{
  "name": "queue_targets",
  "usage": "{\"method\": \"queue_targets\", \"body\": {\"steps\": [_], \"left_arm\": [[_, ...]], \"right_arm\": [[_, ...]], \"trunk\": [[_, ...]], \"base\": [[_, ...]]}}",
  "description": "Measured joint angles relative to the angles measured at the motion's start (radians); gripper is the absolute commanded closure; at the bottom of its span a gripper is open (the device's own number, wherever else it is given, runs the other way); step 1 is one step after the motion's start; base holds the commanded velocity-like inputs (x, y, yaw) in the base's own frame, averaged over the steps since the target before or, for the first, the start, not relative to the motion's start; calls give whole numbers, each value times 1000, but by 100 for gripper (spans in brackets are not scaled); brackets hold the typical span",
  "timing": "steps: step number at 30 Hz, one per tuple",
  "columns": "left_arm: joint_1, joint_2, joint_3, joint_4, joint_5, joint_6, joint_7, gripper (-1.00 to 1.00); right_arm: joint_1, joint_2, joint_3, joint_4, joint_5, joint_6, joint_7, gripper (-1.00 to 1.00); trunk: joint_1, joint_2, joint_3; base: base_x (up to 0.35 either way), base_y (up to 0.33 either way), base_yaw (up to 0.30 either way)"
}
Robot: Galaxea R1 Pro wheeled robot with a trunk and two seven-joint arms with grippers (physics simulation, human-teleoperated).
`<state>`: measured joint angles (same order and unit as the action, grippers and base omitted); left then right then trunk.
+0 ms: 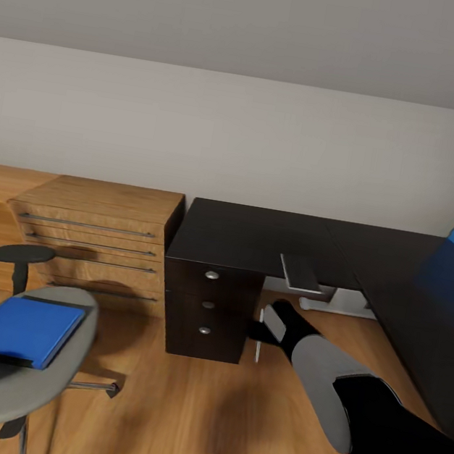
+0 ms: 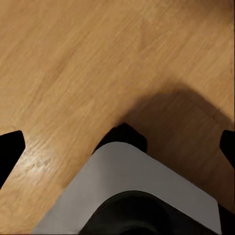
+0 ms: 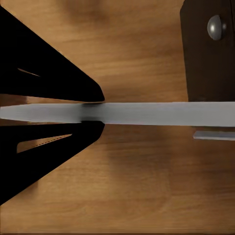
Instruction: In the bedroom, organize the workspace by keeping the computer under the desk, ensuring the monitor is on the desk, placing the keyboard on the desk next to the monitor, placing the mouse on the desk next to the keyboard, moving the folder from the swivel chair onto the desk next to the mouse, stacking the notebook on top of the folder with the pen on top of the notebook, and positioning the swivel chair next to the desk.
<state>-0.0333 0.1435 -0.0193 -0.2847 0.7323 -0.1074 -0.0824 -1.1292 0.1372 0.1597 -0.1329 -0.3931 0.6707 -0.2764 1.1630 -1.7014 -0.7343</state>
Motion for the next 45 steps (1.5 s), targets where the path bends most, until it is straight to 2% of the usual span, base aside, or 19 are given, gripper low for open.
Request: {"method": "queue_targets", "body": {"steps": [3,6,9,15,23,28,30,34,36,39,45], "left_arm": [[0,-9,-26,0,-2,-11,-1,-100],[0,-16,-45,0,-1,-58,-2,-100],[0,-26,-51,0,0,-100,-1,-100],[0,-36,-54,0,1,-129,1,-100],[0,-43,-57,-1,-2,-140,0,-100],[0,-71,-62,-10,-6,-140,0,-100],[0,-81,-64,-25,-23,-139,1,-100],[0,-91,-64,-70,-128,-135,6,-100],[0,-93,-63,-89,-170,-133,8,-100],[0,-94,-63,-117,-203,-130,10,-100],[0,-98,-64,-169,-222,-117,11,-100]], "right_arm": [[12,1,0,0,0,-13,0,100],[20,1,0,0,0,-30,0,100],[24,1,0,0,0,-39,0,100],[32,1,0,0,1,-45,0,100],[37,0,-1,0,7,-61,0,100],[37,0,-1,0,9,-66,-1,100],[37,-1,-1,0,9,-66,-1,100],[37,-1,-1,0,8,-67,-1,100],[37,-1,-1,0,8,-67,-1,100],[37,-1,-1,0,8,-67,-1,100],[38,-1,-1,0,8,-67,-1,100]], "trunk": [[0,0,0],[0,0,0],[0,0,0],[0,0,0],[-31,56,25],[-50,91,41],[-57,105,47],[-73,133,60],[-80,147,66],[-92,168,75],[-115,210,94]], "base": [[0,-240,0],[0,-106,0],[0,-43,0],[0,-13,0],[0,-1,0],[0,0,0],[0,0,0],[0,0,0],[0,0,0],[0,0,0],[0,0,0]]}}
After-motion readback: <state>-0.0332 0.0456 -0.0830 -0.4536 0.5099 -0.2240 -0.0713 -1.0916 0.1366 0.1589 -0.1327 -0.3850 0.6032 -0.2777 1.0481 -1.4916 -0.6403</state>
